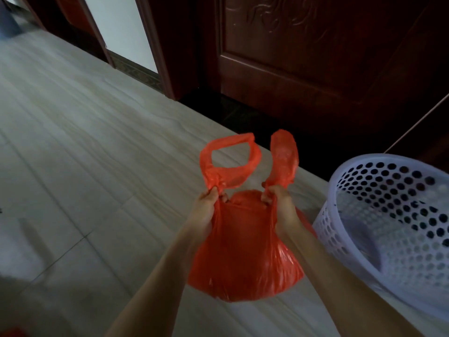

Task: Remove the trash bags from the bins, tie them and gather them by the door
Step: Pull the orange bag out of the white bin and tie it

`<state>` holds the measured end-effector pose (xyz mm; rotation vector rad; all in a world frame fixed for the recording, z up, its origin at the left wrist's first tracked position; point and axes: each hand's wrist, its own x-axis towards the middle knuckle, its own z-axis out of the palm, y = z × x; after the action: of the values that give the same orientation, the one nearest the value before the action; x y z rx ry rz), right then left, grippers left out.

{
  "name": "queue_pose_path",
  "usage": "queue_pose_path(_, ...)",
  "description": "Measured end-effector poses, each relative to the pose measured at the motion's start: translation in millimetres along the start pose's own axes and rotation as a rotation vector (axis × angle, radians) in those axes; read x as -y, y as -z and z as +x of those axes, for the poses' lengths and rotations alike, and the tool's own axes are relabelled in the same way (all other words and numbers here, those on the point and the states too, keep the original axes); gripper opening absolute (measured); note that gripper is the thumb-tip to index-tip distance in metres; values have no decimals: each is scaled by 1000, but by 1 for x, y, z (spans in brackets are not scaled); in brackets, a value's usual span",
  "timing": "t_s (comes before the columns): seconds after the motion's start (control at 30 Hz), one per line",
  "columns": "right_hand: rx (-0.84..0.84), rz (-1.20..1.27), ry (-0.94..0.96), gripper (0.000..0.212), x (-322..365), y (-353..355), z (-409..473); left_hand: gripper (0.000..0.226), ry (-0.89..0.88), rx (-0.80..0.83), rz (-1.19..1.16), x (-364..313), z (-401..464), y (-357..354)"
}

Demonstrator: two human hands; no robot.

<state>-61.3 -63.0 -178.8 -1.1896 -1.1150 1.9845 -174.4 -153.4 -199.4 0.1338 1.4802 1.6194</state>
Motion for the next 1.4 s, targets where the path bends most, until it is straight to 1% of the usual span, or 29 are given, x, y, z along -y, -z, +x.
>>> queue_pose_path(0.03,40,1,-43,6,1,2,-2,33,-21,18,-49,2,0,-2)
queue_pose_path(0.1,117,-13,-104,14,5,6,-7,33,-51,50,-130,3,-2,-5)
queue_pose_path(0.17,180,9,-150,22,7,8,-10,35,-68,-6,-165,1,-1,-11)
queue_pose_path(0.2,178,24,-166,22,6,8,-10,35,-63,-62,-155,0,-1,-15)
queue_pose_path(0.23,152,39,-159,23,5,7,-10,35,-57,-122,-104,0,-1,-17)
queue_pose_path(0.3,92,29,-75,28,-2,8,-6,35,-47,-230,64,1,2,-21)
queue_pose_path(0.37,92,-35,-10,32,-7,11,-5,35,-35,-266,230,-1,2,-25)
queue_pose_path(0.43,151,-60,-28,32,-8,19,-5,37,-16,-223,335,-4,1,-27)
queue_pose_path(0.5,243,-44,-73,31,-3,24,-5,37,-17,-144,430,-8,-2,-30)
queue_pose_path(0.57,306,-83,-103,27,6,24,-6,32,-58,-118,610,-9,-2,-30)
queue_pose_path(0.6,327,-116,-109,25,8,24,-6,32,-101,-109,742,-9,-5,-29)
queue_pose_path(0.67,377,-167,-125,21,11,23,-6,35,-265,-39,991,-4,-10,-26)
queue_pose_path(0.73,394,-176,-164,17,12,22,-4,42,-408,26,1143,-1,-16,-24)
queue_pose_path(0.8,377,-109,-179,15,10,18,-2,51,-508,84,1208,2,-18,-21)
queue_pose_path(0.83,352,-70,-172,14,8,15,-2,48,-530,96,1212,3,-19,-20)
queue_pose_path(0.9,263,-6,-147,15,5,8,0,33,-540,78,1173,5,-20,-17)
queue_pose_path(0.93,200,-14,-113,16,2,5,1,27,-548,80,1128,5,-21,-16)
queue_pose_path(0.97,129,-62,-65,17,1,1,1,23,-554,91,1084,5,-22,-15)
queue_pose_path(1.0,56,-174,0,17,-2,0,2,20,-560,111,1052,4,-25,-14)
queue_pose_path(1.03,-7,-338,87,15,-2,-2,3,22,-570,133,1030,4,-28,-13)
queue_pose_path(1.07,-41,-511,175,18,-3,-3,1,25,-590,154,1022,4,-29,-11)
queue_pose_path(1.1,-58,-641,235,29,-4,-4,0,27,-611,160,1039,4,-31,-10)
queue_pose_path(1.17,-67,-733,276,47,-5,-3,-3,37,-671,147,1084,5,-36,-8)
queue_pose_path(1.2,-69,-772,290,50,-4,-2,-6,40,-732,129,1090,7,-37,-8)
queue_pose_path(1.27,-54,-971,343,49,-5,0,-10,39,-865,55,1112,10,-38,-9)
queue_pose_path(1.3,-25,-1097,381,47,-6,1,-12,33,-918,5,1125,11,-39,-10)
queue_pose_path(1.37,44,-1325,435,42,-4,1,-17,23,-994,-74,1146,15,-36,-11)
queue_pose_path(1.4,86,-1398,446,40,-3,1,-19,22,-1005,-93,1142,18,-35,-11)
